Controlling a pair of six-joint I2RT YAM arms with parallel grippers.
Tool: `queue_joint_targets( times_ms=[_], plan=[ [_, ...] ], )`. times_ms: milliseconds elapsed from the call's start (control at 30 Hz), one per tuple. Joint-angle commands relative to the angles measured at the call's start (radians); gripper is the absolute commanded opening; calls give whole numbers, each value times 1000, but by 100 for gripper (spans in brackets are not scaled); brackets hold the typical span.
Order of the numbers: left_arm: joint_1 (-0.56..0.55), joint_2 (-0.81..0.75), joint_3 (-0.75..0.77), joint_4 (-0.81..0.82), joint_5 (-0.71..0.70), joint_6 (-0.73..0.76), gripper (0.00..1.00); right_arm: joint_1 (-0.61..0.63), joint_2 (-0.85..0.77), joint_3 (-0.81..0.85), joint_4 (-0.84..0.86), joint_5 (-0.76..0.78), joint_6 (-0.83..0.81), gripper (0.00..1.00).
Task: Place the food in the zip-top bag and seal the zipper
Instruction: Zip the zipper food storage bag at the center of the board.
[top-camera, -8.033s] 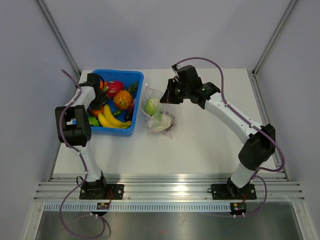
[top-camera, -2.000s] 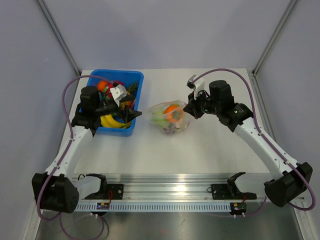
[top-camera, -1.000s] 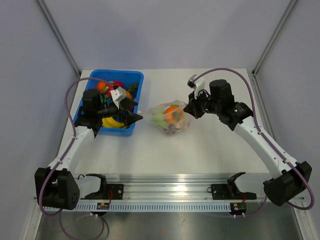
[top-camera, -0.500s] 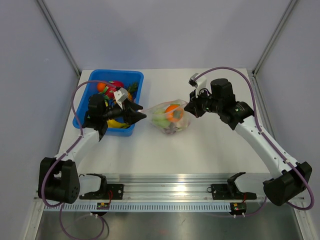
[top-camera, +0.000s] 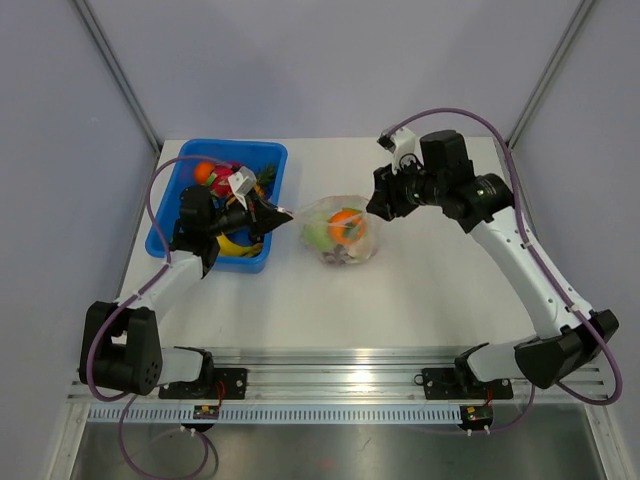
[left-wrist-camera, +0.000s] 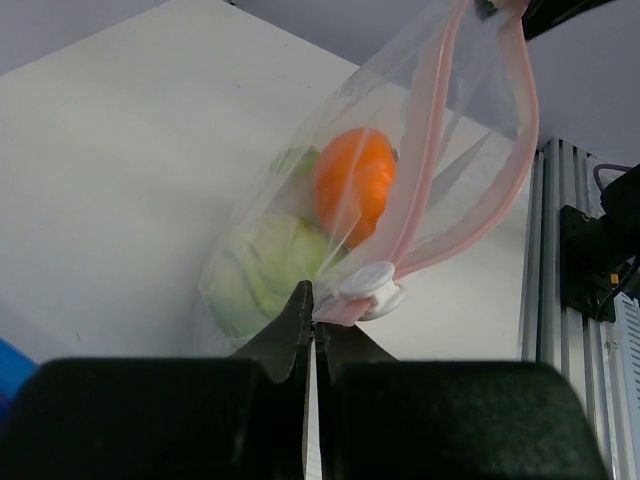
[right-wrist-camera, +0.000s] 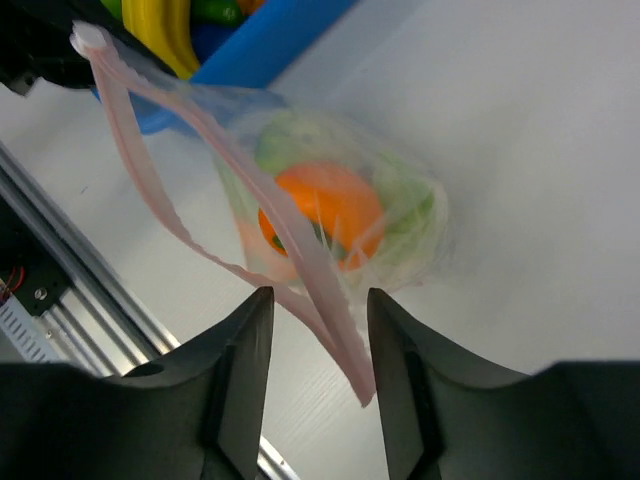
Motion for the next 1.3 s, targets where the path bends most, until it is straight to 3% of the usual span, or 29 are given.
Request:
queue_joint_targets(
  times_ms=[0, 33, 67, 167, 400, 500, 867, 1267],
  plan=[
    [-1, -14, 49, 59, 7, 1, 0, 104, -11, 241, -103, 153, -45, 51],
    [-1, -10, 47, 65, 21, 1, 0, 155, 5, 284, -142, 295, -72, 51],
    [-1, -4, 50, 67, 54, 1, 0, 234, 28, 376, -166, 332, -124, 52],
    [0, 6, 84, 18, 91, -15, 0, 308, 155, 528, -245, 321, -187, 49],
    [0, -16, 106, -60, 121, 10, 0, 491, 388, 648, -216, 327, -317, 50],
    [0, -14, 116, -90, 125, 13, 0, 507, 463, 717, -237, 344, -301, 49],
    [0, -19, 109, -97, 145, 18, 0, 508, 453, 547, -52, 356, -240, 42],
    [0, -5, 112, -94, 164, 15, 0, 508, 447, 492, 60, 445, -238, 33]
  ],
)
